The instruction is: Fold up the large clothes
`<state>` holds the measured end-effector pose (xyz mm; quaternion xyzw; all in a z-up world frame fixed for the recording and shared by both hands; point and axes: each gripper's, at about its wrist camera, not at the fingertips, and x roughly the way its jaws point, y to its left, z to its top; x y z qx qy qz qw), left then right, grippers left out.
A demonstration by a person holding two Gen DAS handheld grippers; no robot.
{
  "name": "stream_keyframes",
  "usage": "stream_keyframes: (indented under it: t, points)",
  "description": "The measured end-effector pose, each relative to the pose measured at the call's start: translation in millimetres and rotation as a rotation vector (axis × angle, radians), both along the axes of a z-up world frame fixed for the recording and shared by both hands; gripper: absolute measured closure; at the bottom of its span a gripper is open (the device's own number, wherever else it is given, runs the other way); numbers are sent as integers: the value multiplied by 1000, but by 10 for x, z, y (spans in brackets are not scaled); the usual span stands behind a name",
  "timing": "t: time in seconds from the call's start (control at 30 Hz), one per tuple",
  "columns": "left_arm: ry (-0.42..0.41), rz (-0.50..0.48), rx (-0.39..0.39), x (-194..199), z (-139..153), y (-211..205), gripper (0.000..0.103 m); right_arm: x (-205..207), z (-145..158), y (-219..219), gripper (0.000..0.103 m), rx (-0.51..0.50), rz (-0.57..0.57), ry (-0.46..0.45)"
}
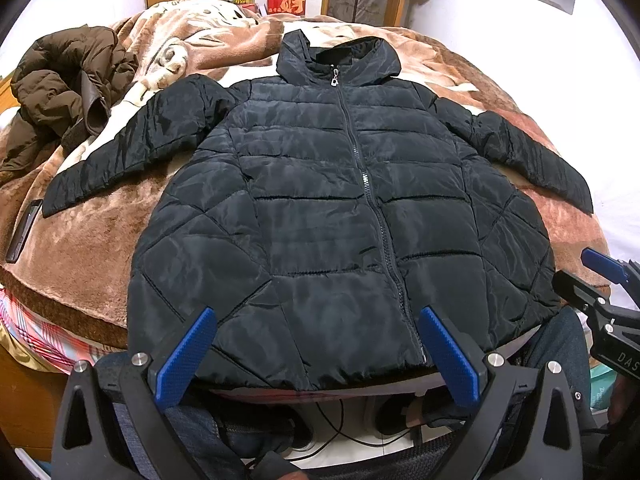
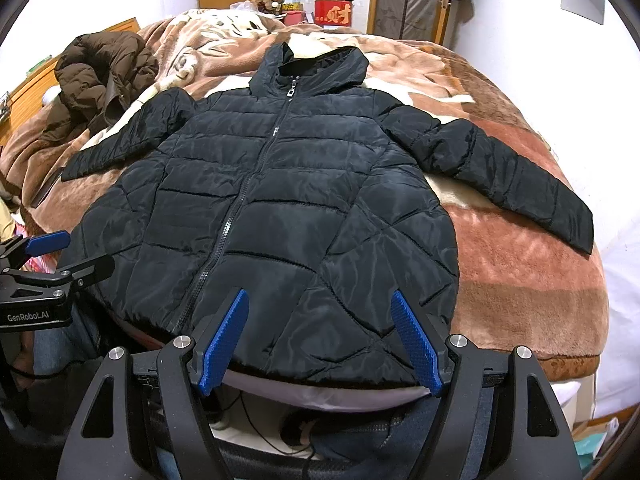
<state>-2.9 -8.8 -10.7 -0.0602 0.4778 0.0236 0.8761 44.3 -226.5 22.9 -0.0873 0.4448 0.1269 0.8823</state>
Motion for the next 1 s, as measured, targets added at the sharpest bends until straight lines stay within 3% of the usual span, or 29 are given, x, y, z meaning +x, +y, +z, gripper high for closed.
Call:
stream_keyframes:
  t: [1.0]
  points:
    - [11,-5,-2,6,-5,-40,1,26,-13,0,29,-3,0,5]
